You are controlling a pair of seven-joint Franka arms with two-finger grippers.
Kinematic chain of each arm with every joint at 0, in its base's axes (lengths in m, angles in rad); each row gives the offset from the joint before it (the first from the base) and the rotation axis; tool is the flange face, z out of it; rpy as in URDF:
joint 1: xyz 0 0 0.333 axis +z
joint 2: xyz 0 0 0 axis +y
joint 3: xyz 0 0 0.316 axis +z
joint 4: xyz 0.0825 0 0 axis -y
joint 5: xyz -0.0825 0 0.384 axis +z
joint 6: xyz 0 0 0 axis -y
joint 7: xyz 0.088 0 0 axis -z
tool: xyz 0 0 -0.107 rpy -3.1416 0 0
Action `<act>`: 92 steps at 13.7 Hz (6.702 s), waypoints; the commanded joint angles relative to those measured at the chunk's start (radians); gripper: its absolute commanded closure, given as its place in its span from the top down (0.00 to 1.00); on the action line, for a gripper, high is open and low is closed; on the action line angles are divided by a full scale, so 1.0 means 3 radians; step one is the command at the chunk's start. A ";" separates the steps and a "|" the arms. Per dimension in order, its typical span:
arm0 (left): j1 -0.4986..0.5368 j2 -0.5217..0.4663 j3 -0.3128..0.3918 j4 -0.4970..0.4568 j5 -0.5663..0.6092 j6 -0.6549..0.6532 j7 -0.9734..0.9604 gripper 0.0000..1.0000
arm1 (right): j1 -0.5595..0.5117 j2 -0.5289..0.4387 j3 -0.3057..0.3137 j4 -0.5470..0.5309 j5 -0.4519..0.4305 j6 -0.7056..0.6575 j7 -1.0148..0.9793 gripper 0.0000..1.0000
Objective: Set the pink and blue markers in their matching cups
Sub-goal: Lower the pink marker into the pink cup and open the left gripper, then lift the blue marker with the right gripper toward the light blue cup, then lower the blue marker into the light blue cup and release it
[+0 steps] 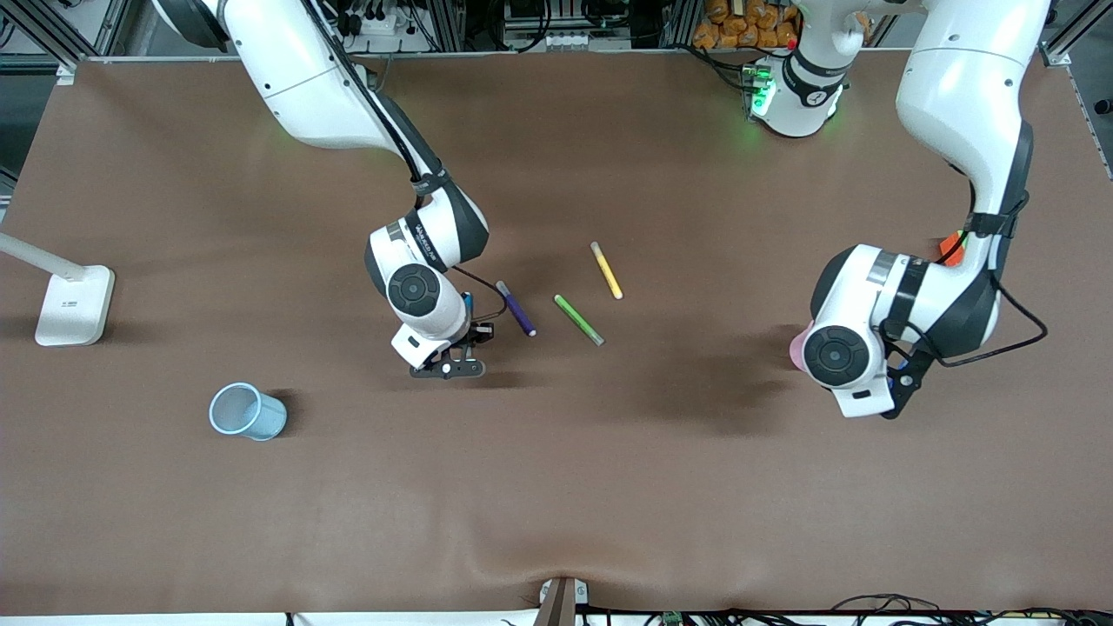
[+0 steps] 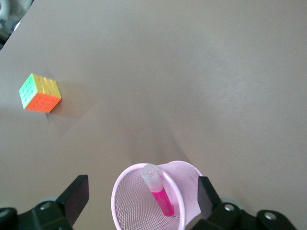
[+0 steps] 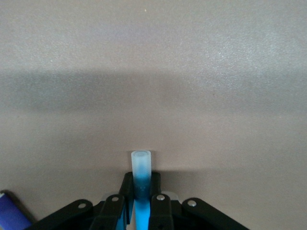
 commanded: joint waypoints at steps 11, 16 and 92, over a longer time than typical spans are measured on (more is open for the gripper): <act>0.0551 -0.0705 -0.0026 0.0337 -0.1018 -0.0058 0.2448 1.00 | -0.0185 -0.0472 -0.0044 -0.0005 0.0014 -0.0229 -0.0136 0.00; 0.0791 -0.1104 -0.0016 0.0306 -0.1488 -0.0074 0.3511 1.00 | -0.0343 -0.0569 -0.0044 0.0000 0.0003 -0.0245 -0.0437 0.00; 0.0147 -0.2332 0.0757 -0.0348 -0.1764 -0.0744 0.4393 1.00 | -0.2543 -0.0273 -0.0044 0.0486 0.2688 -0.1175 -0.7479 0.00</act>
